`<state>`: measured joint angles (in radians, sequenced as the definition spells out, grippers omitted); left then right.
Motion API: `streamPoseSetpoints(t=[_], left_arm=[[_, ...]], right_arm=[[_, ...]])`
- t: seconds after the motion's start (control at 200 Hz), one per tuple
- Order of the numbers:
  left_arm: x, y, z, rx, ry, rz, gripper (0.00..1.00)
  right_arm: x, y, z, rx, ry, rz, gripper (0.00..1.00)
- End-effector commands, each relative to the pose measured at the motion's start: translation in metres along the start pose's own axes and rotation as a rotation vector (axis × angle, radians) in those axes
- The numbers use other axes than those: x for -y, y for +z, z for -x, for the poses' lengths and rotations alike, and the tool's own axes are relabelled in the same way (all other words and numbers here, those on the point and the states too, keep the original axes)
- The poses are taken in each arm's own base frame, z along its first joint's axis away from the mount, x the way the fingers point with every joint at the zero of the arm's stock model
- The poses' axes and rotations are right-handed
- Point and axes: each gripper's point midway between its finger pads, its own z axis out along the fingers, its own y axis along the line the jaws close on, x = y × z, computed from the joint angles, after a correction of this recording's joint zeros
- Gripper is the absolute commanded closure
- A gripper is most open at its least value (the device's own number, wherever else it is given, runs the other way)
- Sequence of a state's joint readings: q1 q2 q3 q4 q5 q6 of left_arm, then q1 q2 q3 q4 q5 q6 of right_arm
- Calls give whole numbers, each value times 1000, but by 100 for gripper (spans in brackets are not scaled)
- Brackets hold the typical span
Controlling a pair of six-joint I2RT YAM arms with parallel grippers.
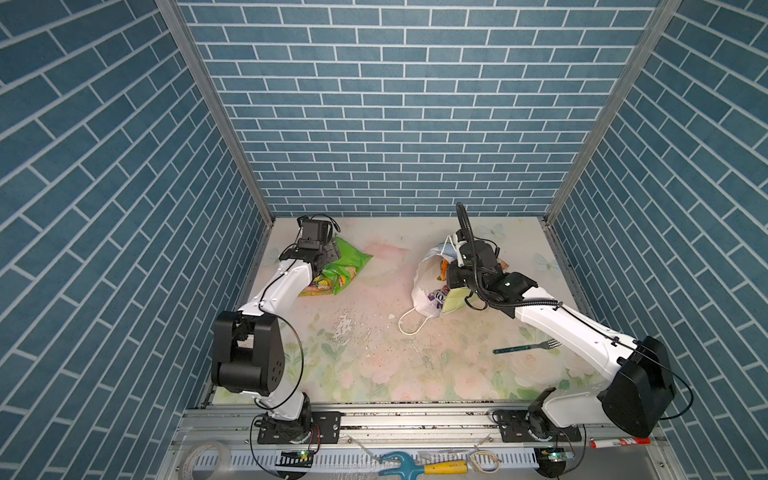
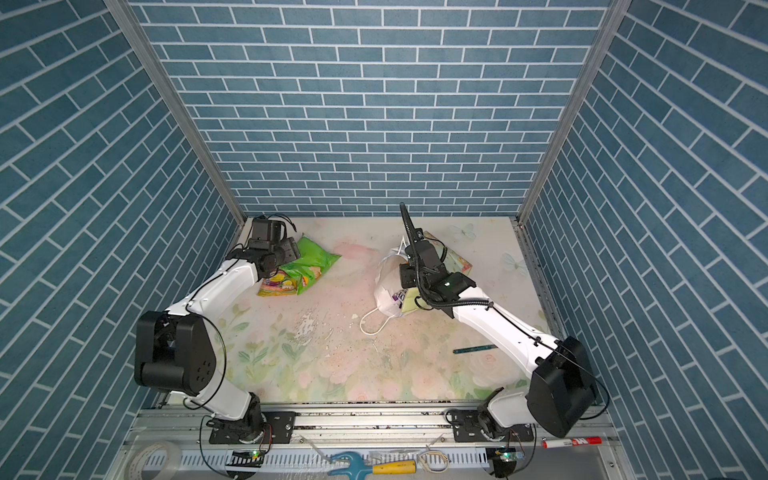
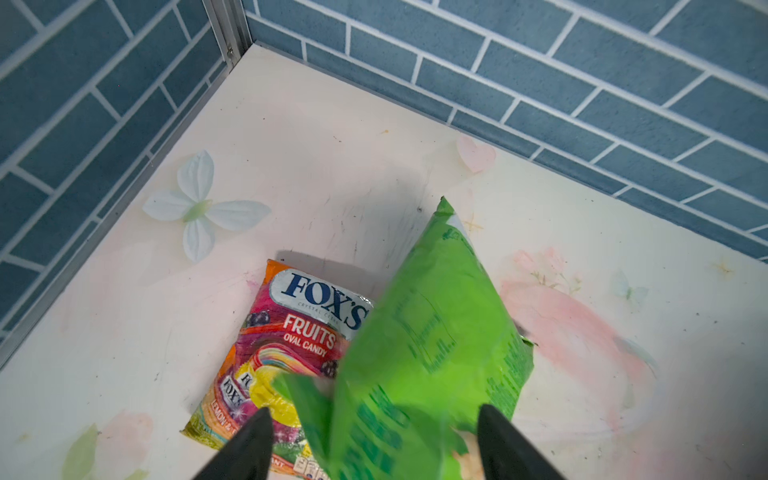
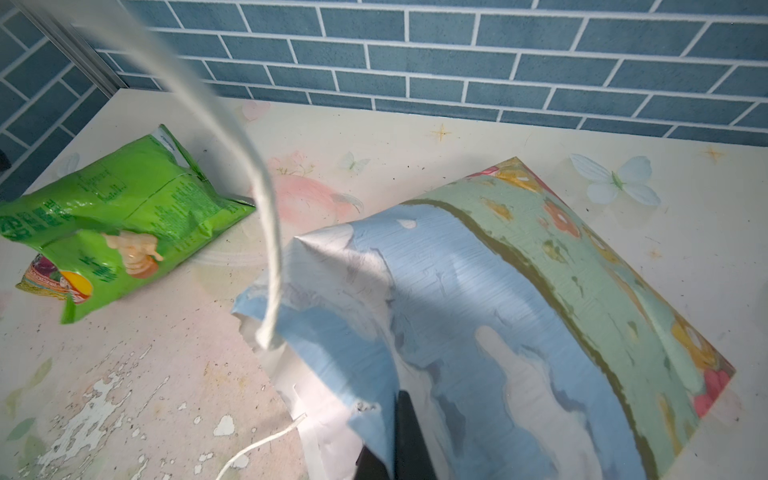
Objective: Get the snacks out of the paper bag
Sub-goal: 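Carry the green packet beside the FOX'S bag and release it, then move the empty left gripper back toward the paper bag's opening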
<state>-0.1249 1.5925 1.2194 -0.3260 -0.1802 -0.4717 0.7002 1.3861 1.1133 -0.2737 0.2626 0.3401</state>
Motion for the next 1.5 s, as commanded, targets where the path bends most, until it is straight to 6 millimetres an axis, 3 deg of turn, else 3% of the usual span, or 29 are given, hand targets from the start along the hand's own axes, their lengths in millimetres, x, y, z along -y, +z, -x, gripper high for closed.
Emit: streamPoseSetpoints(t=[0.0,0.07,0.33,0.53,0.85,1.005,1.185,1.495], left_arm=[[4,-24,5,31,1,-44,8],[6,-40,6,72,-13,-73,3],[21,-93,-6,147,-38,-217,1],[48,-121,-47,133,2,-384,1],[68,-140,-120,33,49,-532,1],[86,-151,-145,-1,79,-608,2],[105,-160,-162,-34,107,-682,6],[132,-170,-173,-57,115,-769,18]], right_arm=[[-3,-4,5,3,22,18,100],[-1,-4,4,1,21,11,100],[6,-6,2,-8,3,-25,100],[5,-7,-1,-24,-38,-22,100],[1,-7,-11,-51,-61,12,100],[3,-5,-17,-73,-66,1,100],[5,-7,-19,-80,-58,-5,100],[10,-16,-10,-62,-36,-30,100]])
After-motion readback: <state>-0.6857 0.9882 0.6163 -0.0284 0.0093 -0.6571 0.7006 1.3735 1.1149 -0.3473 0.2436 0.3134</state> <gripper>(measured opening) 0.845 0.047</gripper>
